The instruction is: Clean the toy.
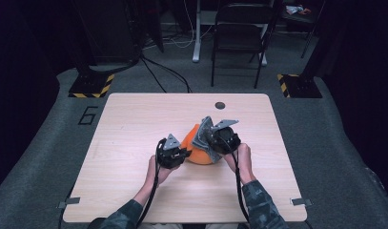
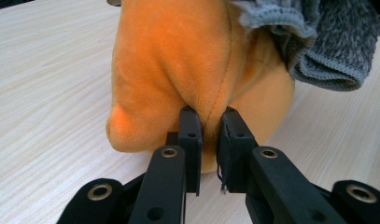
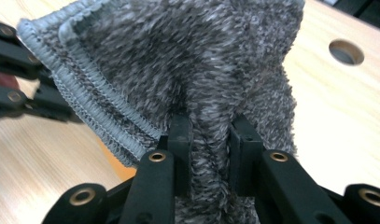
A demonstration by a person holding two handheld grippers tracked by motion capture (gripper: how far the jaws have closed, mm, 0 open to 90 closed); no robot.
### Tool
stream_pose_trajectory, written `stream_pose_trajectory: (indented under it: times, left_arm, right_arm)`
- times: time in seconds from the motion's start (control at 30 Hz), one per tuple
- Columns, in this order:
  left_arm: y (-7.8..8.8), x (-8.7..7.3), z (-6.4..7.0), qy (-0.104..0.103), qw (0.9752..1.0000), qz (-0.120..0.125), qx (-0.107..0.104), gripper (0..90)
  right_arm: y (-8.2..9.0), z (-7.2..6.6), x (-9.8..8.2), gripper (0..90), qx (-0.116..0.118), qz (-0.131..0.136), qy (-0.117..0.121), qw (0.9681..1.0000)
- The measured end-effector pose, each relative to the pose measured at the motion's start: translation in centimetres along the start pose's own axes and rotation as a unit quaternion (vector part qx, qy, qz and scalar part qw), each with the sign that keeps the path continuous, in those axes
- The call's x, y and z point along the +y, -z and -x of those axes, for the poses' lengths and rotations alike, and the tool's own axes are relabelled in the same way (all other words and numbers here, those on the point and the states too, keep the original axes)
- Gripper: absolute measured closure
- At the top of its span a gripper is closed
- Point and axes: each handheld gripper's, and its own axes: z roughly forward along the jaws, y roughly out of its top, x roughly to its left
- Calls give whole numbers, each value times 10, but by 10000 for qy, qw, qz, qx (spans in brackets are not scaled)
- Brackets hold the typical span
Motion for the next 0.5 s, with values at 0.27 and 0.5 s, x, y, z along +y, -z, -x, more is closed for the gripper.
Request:
stream_pose_trajectory:
  times: [0.27,0.5]
  left_arm:
    - [-1,-1,-1,46,10000,5,6,805]
    - [-1,-1,-2,44,10000,24,4,804]
  right_arm:
    - [-5,12,-18,739,-116,-339,-119,9993]
    - [-15,23,-34,739,-221,-731,-277,9967]
